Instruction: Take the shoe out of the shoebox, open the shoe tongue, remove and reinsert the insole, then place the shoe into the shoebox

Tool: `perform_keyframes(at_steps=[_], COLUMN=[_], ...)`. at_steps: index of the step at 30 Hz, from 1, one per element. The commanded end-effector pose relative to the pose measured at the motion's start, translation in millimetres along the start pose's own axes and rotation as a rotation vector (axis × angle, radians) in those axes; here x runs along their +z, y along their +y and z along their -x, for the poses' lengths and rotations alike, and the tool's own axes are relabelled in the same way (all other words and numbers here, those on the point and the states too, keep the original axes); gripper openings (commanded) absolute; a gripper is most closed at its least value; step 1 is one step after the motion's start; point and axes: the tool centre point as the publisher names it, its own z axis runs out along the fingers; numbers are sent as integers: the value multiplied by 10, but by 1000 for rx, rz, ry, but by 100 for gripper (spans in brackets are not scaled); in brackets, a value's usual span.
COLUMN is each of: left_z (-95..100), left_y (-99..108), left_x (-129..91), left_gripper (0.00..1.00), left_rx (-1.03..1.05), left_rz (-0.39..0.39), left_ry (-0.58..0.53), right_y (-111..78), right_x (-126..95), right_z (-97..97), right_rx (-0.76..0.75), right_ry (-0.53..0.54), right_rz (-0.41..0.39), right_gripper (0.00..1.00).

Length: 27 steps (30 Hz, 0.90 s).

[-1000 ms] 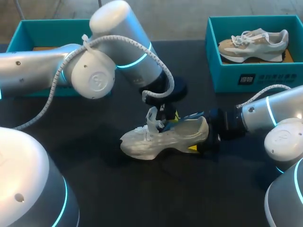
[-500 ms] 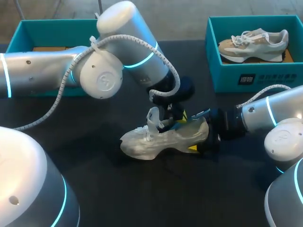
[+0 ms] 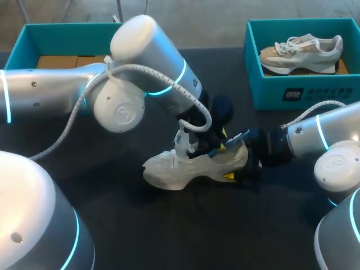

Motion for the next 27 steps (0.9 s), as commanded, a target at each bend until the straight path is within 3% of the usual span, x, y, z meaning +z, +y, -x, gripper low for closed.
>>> perform_keyframes(at_steps=[1,17,27], left_z=[-67,12,19], left_y=[46,-6,7], left_x=[72,202,300], left_gripper=[34,38,43], left_rx=[-7,-81,-120], left_rz=[-24,-62,-86], left_ry=[-36,-163,-172], right_y=[-14,-14,-14], right_x=[17,17,17], right_z=[-1,-1,-1], right_rx=[0,0,0], right_ry=[0,0,0], right_rz=[-4,-4,-4], right_gripper=[0,0,0])
